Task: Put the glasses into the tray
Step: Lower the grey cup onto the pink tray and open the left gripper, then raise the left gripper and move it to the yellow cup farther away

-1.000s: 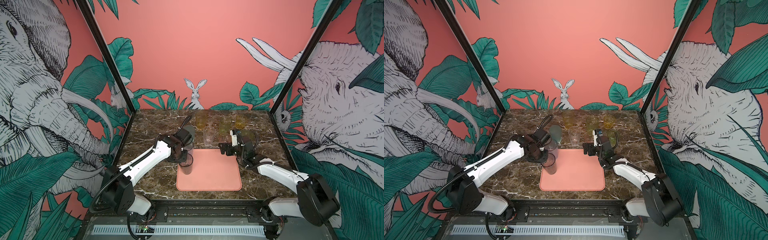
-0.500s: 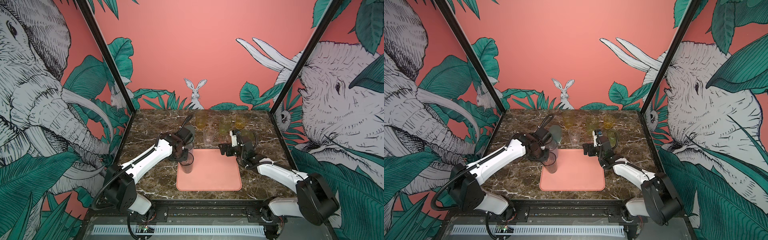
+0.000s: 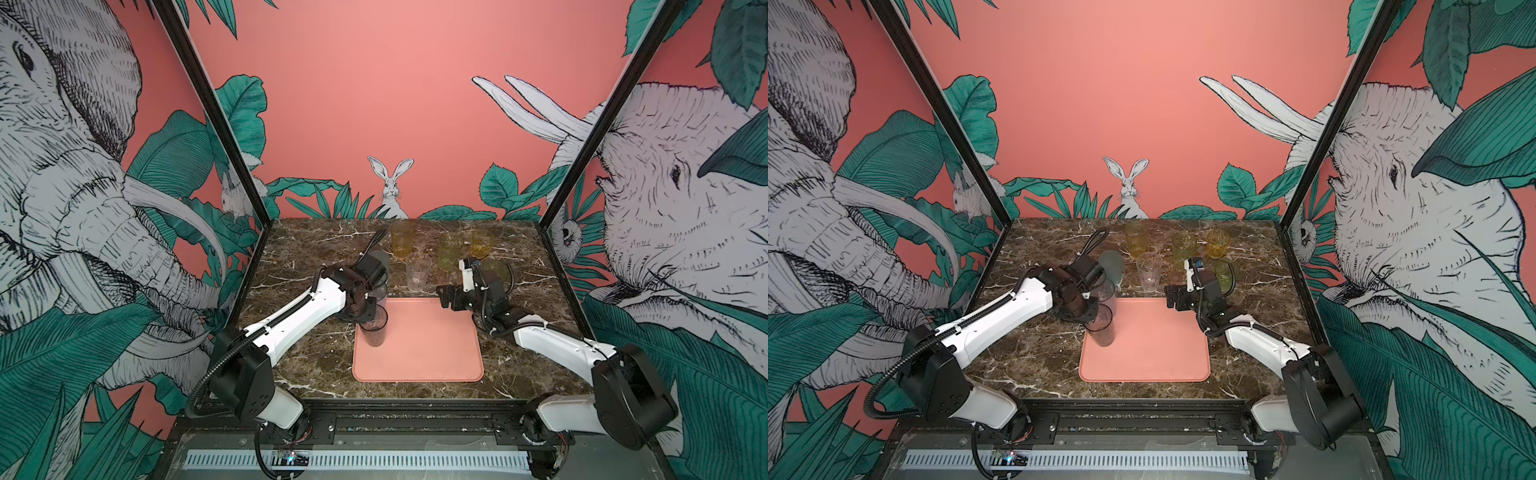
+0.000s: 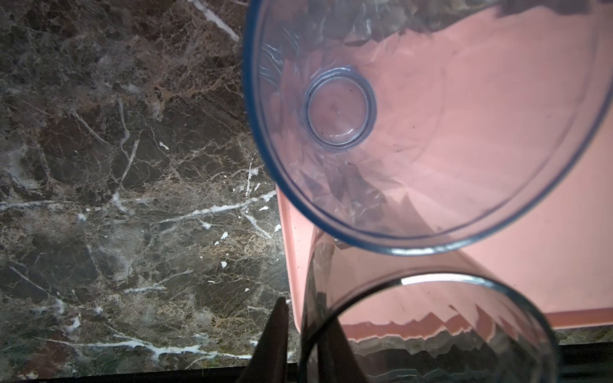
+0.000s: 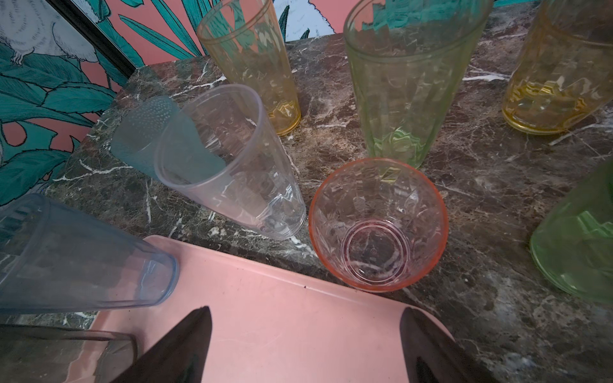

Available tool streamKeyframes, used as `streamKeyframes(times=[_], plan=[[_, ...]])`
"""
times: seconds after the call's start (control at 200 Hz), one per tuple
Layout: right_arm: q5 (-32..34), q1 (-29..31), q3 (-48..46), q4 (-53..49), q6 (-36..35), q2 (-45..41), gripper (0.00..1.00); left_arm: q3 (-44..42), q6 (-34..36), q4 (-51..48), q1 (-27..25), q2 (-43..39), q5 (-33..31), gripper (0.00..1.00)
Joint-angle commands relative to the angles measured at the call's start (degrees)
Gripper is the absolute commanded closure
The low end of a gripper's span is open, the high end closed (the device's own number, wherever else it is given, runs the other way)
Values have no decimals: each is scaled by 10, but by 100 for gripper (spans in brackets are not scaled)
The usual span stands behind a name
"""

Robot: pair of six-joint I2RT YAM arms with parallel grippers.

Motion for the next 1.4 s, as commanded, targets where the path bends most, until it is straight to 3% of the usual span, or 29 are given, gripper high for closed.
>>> streamKeyframes(times=[0.0, 0.385, 0.705, 1.07, 1.395], plan=[[-3, -1, 16, 9, 5, 6, 9, 25, -8, -18, -3, -6, -4, 77], [-4, -1, 15, 8, 6, 5, 10, 63, -9, -27, -3, -29, -40, 59], [12, -1, 7, 9, -4, -14, 9, 202, 45, -83, -1, -14, -123, 46], [21, -1, -9, 29, -9, -28, 10, 353, 101, -42, 16, 53, -127, 39], [27, -1, -12, 27, -12, -36, 9, 391, 105, 41, 22, 100, -133, 36]])
